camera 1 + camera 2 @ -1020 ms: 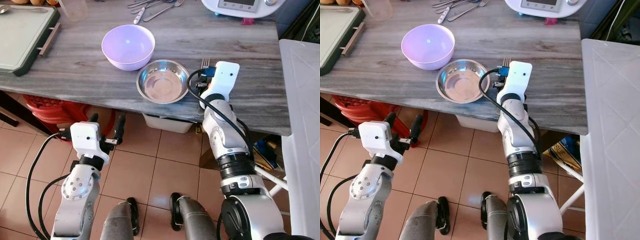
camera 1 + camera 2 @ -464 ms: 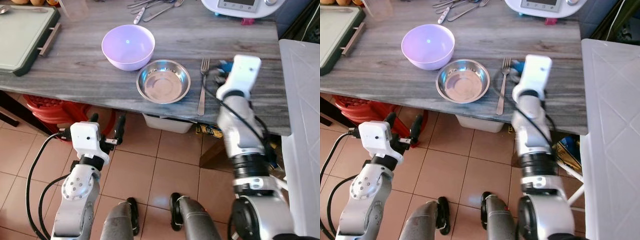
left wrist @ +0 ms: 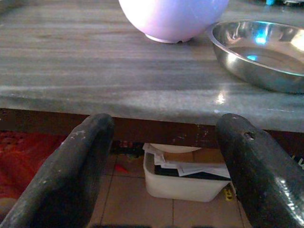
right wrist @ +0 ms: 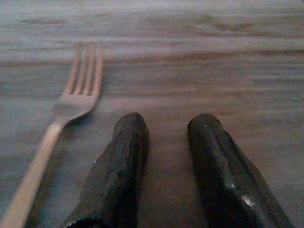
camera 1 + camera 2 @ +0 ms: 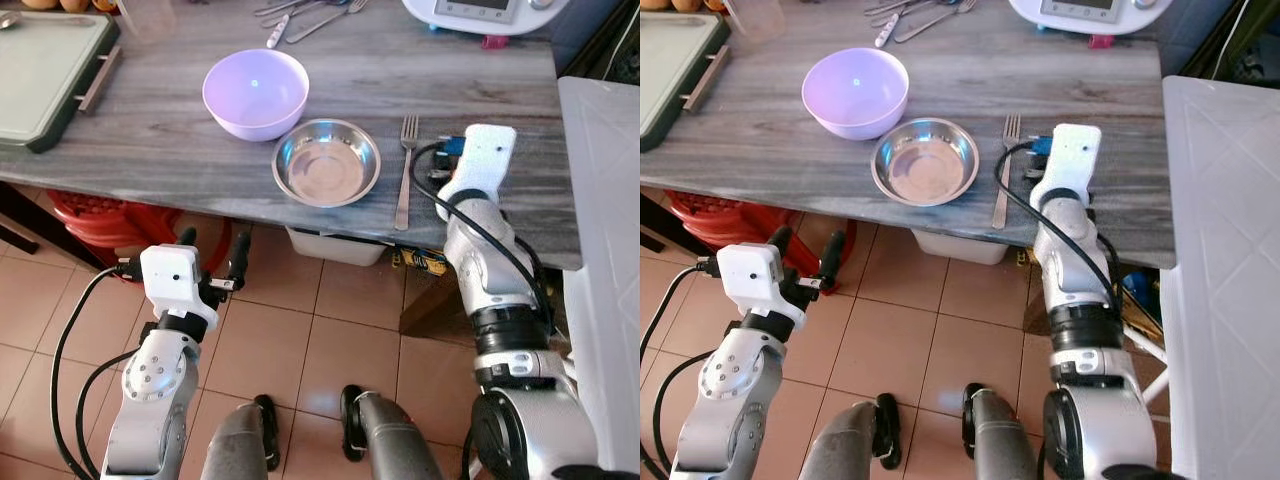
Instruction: Setting the table
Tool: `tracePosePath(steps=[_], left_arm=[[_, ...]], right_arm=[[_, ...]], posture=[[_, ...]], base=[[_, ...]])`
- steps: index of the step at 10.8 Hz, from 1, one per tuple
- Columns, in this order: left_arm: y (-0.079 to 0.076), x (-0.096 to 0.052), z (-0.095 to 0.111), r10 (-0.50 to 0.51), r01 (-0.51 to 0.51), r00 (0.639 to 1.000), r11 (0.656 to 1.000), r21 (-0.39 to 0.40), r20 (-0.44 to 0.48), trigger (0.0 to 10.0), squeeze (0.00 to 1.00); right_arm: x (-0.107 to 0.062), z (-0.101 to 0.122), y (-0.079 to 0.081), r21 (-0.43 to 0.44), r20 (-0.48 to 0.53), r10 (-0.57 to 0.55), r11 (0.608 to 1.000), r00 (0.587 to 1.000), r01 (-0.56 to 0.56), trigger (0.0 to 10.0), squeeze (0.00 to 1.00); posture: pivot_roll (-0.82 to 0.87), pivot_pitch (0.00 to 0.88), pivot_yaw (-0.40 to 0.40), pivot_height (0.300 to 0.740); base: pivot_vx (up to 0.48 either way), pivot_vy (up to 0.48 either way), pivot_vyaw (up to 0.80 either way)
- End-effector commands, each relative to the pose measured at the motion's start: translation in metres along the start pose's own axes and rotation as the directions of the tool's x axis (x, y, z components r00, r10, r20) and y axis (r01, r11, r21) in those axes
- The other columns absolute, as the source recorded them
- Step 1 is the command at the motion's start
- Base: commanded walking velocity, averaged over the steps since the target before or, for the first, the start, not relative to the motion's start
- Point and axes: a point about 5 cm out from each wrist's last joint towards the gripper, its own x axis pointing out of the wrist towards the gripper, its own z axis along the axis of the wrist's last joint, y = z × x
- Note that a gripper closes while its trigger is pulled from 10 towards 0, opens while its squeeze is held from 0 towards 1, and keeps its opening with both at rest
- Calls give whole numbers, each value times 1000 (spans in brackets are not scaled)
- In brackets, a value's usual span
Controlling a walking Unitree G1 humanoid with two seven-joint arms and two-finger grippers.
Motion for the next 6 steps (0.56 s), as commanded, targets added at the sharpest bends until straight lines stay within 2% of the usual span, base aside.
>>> tracePosePath(steps=[1, 6], left_arm=[[0, -4, -3, -5, 5, 1000, 1000, 8, -20, 10000, 0], [0, -5, -4, -5, 6, 1000, 1000, 9, -31, 10000, 0]], right_arm=[[0, -7, 10, 2, -42, 56, 998, 998, -56, 10000, 0], [-3, -8, 20, 8, -46, 125, 992, 991, -125, 10000, 0]], posture=[[7, 279, 30, 740], [8, 285, 32, 740]], base=[[0, 0, 0], [0, 0, 0]])
